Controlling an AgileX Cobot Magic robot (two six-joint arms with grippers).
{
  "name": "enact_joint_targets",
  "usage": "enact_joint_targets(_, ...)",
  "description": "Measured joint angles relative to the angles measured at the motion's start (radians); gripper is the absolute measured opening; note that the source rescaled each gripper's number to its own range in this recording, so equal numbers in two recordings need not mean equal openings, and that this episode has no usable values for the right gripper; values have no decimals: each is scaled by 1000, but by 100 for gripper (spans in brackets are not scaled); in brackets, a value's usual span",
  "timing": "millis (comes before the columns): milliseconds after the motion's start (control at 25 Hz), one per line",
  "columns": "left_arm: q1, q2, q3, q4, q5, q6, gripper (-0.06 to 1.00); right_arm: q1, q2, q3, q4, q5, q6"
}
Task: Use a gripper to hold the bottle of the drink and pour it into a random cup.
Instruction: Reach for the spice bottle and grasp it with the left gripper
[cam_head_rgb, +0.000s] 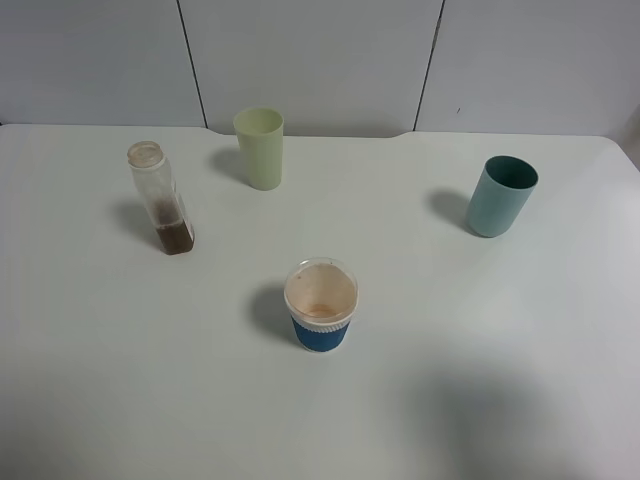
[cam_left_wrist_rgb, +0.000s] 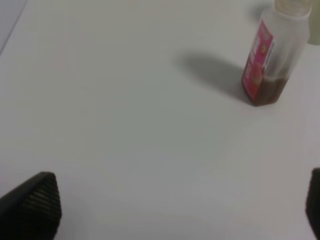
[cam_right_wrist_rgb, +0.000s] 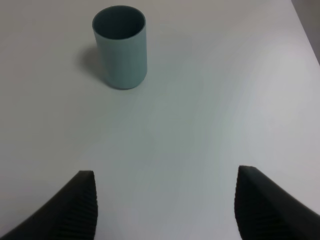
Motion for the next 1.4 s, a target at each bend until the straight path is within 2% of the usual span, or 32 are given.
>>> enact_joint_targets(1400, 0, 0, 0, 0, 0, 0, 100, 0, 0, 0, 0, 0, 0)
